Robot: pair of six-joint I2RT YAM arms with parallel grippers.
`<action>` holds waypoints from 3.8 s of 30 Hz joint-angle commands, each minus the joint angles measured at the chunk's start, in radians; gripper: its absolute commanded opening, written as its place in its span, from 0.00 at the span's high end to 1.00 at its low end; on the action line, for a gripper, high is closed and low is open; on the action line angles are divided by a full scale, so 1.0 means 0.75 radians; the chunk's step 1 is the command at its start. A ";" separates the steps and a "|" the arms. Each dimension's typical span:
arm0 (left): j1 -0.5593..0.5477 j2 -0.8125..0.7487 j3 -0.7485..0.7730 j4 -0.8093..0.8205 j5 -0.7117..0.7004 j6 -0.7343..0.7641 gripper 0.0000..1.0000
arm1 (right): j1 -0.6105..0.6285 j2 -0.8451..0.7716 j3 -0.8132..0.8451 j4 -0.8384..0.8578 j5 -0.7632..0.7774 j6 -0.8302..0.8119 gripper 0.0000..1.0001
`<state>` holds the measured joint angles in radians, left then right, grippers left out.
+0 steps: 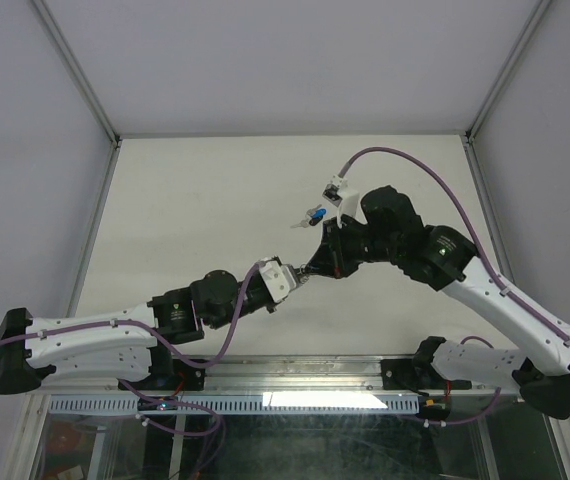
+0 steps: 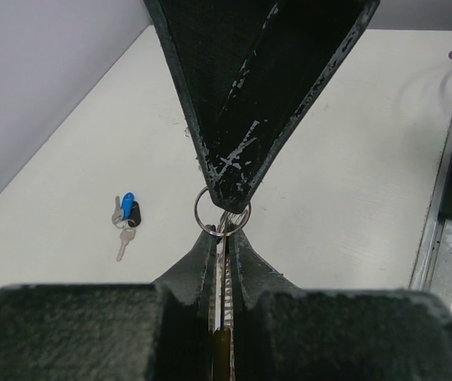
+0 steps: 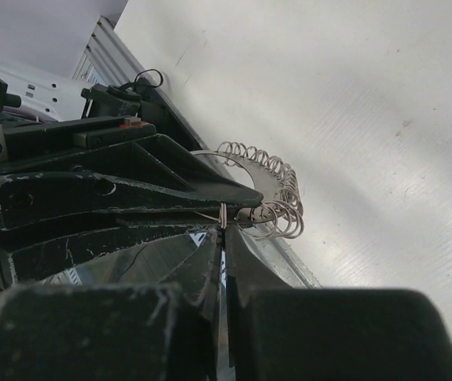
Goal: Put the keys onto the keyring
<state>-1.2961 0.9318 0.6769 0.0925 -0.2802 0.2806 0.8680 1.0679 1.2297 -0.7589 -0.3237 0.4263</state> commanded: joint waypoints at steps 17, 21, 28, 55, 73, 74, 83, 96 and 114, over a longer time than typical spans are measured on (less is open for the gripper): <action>-0.006 0.038 0.128 -0.067 0.038 -0.108 1.00 | -0.110 -0.052 0.142 0.069 -0.120 -0.082 0.72; -0.006 0.039 0.144 -0.095 -0.028 -0.204 1.00 | -0.110 -0.128 0.072 0.256 -0.050 0.007 0.59; 0.011 -0.030 0.110 -0.067 -0.287 -0.338 1.00 | -0.029 -0.231 -0.136 0.522 0.308 0.212 0.54; 0.293 -0.117 0.152 -0.044 0.059 -0.439 1.00 | 0.395 -0.063 -0.440 1.290 1.164 0.365 0.62; 0.292 -0.145 0.166 -0.080 0.027 -0.429 1.00 | 0.379 -0.011 -0.438 1.253 1.009 0.507 0.77; 0.292 -0.146 0.167 -0.082 0.028 -0.428 1.00 | 0.379 -0.011 -0.438 1.253 1.007 0.509 0.79; 0.292 -0.135 0.174 -0.104 0.006 -0.428 1.00 | 0.379 -0.015 -0.420 1.237 0.987 0.495 0.76; 0.292 -0.126 0.189 -0.123 -0.031 -0.422 1.00 | 0.379 -0.017 -0.415 1.200 0.970 0.509 0.77; 0.292 -0.151 0.173 -0.135 0.057 -0.402 0.86 | 0.379 0.005 -0.349 1.130 0.955 0.499 1.00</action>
<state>-1.0782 0.8467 0.7666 -0.0620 -0.2886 -0.0326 1.1496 1.0748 0.9020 0.0711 0.4023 0.8089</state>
